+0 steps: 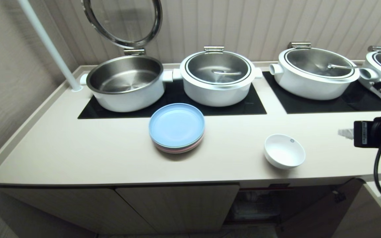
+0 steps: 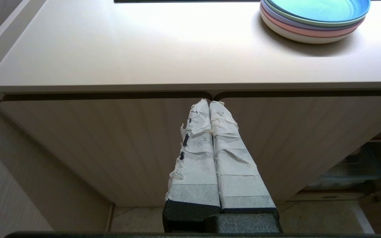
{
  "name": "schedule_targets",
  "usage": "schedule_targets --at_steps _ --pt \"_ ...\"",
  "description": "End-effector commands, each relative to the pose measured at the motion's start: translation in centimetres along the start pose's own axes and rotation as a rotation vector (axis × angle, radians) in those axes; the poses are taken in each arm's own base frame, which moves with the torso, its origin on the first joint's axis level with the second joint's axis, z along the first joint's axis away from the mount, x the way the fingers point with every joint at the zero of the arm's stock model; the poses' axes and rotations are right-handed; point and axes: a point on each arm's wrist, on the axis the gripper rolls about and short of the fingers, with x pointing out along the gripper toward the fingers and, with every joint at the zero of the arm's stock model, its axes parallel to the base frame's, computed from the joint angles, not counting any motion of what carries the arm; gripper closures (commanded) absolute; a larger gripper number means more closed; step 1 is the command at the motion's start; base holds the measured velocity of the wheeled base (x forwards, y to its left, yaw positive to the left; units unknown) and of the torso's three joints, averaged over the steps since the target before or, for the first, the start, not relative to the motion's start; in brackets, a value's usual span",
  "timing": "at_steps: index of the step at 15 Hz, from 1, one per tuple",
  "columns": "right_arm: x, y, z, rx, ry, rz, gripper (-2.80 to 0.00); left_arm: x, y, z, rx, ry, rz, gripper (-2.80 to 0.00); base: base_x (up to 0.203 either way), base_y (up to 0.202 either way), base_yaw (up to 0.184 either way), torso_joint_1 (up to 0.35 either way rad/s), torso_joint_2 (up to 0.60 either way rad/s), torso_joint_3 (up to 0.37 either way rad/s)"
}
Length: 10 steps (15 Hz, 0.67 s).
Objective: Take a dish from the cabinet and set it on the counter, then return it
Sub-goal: Pick up the bowl from the table
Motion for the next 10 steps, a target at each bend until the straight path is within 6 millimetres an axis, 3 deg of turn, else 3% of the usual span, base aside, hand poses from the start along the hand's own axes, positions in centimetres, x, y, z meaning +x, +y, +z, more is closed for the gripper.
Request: schedule_targets --at_steps 1,7,10 --pt "1.7 0.0 1.0 0.015 0.130 0.027 0.00 0.0 0.0 0.0 0.000 0.000 0.000 0.00 0.000 0.000 0.000 0.000 0.00 0.000" --pt "3.3 0.5 6.0 0.026 0.276 0.076 0.00 0.0 0.0 0.0 0.000 0.000 0.001 0.00 0.000 0.000 0.000 0.000 0.00 0.000" --pt "5.2 0.5 6.7 0.027 0.341 0.077 0.00 0.0 0.0 0.0 0.000 0.000 0.001 0.00 0.000 0.000 0.000 0.000 0.00 0.000"
